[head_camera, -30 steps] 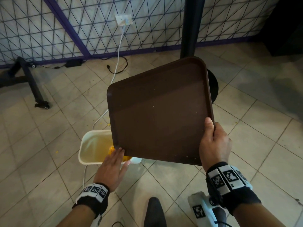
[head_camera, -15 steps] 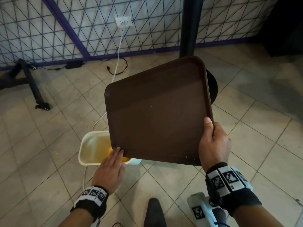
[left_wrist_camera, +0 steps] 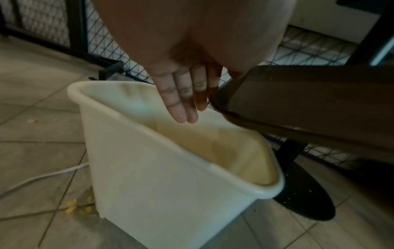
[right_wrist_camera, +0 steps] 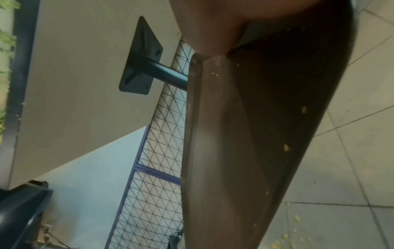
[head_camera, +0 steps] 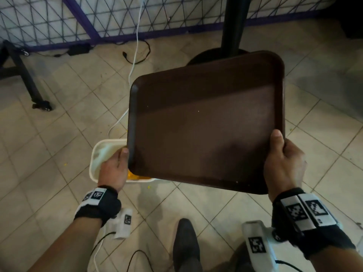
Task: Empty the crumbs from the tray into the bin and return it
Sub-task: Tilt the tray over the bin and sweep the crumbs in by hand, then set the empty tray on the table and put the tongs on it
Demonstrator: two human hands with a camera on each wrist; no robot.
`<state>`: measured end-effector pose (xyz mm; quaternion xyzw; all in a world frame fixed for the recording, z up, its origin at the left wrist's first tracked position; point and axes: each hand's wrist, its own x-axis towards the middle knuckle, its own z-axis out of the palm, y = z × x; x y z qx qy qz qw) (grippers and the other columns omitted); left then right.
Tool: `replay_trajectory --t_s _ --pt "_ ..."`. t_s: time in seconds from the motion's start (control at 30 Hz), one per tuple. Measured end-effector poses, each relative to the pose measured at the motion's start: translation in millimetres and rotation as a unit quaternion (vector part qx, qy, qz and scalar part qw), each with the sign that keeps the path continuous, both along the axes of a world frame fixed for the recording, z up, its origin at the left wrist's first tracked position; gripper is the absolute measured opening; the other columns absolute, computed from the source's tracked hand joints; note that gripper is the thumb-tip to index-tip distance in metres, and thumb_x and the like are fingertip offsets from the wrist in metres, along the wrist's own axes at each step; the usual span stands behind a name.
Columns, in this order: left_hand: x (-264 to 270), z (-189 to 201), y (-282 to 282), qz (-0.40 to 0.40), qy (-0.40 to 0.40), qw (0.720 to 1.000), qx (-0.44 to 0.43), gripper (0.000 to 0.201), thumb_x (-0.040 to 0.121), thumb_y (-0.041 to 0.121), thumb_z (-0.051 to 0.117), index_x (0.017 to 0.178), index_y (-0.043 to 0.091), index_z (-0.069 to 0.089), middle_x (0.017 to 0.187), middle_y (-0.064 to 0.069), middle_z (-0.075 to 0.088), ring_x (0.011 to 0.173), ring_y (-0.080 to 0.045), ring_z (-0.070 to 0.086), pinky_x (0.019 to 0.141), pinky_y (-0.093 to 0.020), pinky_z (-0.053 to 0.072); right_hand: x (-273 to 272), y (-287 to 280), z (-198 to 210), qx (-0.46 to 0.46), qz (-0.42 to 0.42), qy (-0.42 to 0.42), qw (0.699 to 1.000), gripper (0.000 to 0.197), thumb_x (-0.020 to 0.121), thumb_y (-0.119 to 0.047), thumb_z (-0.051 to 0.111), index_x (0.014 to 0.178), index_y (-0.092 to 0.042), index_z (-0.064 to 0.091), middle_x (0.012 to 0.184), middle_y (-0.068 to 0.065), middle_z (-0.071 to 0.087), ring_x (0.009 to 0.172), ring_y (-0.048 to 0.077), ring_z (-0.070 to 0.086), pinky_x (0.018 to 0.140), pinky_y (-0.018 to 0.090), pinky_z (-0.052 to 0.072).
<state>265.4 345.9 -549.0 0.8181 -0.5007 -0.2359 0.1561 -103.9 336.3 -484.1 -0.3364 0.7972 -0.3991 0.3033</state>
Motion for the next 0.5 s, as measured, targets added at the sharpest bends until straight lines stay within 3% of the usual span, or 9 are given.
replay_trajectory --t_s 0.13,0.3,0.43,0.5 --pt "-10 22 15 0.051 0.095 0.994 0.017 0.029 0.099 0.019 0.049 0.123 0.019 0.067 0.111 -0.006 0.070 0.101 -0.025 0.062 0.086 -0.028 0.041 -7 12 5 0.034 -0.004 -0.005 0.999 0.051 0.097 -0.051 0.040 0.077 -0.009 0.061 0.072 0.010 0.060 0.069 0.029 0.056 0.067 0.042 0.049" --pt "-25 67 48 0.065 0.050 0.995 0.056 0.024 0.096 0.015 0.056 0.115 0.016 0.071 0.098 0.001 0.066 0.088 -0.015 0.055 0.078 -0.022 0.037 -22 48 26 0.086 -0.004 0.018 0.996 0.051 0.099 -0.047 0.040 0.069 -0.009 0.057 0.065 0.012 0.056 0.061 0.029 0.051 0.059 0.035 0.041" --pt "-34 114 72 0.062 0.054 0.994 0.069 0.020 0.093 0.014 0.058 0.099 0.026 0.073 0.086 0.001 0.069 0.081 -0.021 0.063 0.065 -0.026 0.040 -29 80 66 0.132 -0.028 -0.001 0.991 0.045 0.099 -0.045 0.041 0.076 -0.010 0.059 0.069 0.009 0.059 0.067 0.029 0.057 0.061 0.033 0.042" --pt "-38 146 84 0.057 0.058 0.994 0.077 0.021 0.092 0.014 0.058 0.101 0.024 0.074 0.085 0.001 0.071 0.080 -0.019 0.064 0.067 -0.027 0.043 -33 97 94 0.160 -0.040 -0.010 0.986 0.042 0.099 -0.046 0.041 0.081 -0.013 0.059 0.072 0.007 0.059 0.069 0.028 0.057 0.063 0.033 0.043"
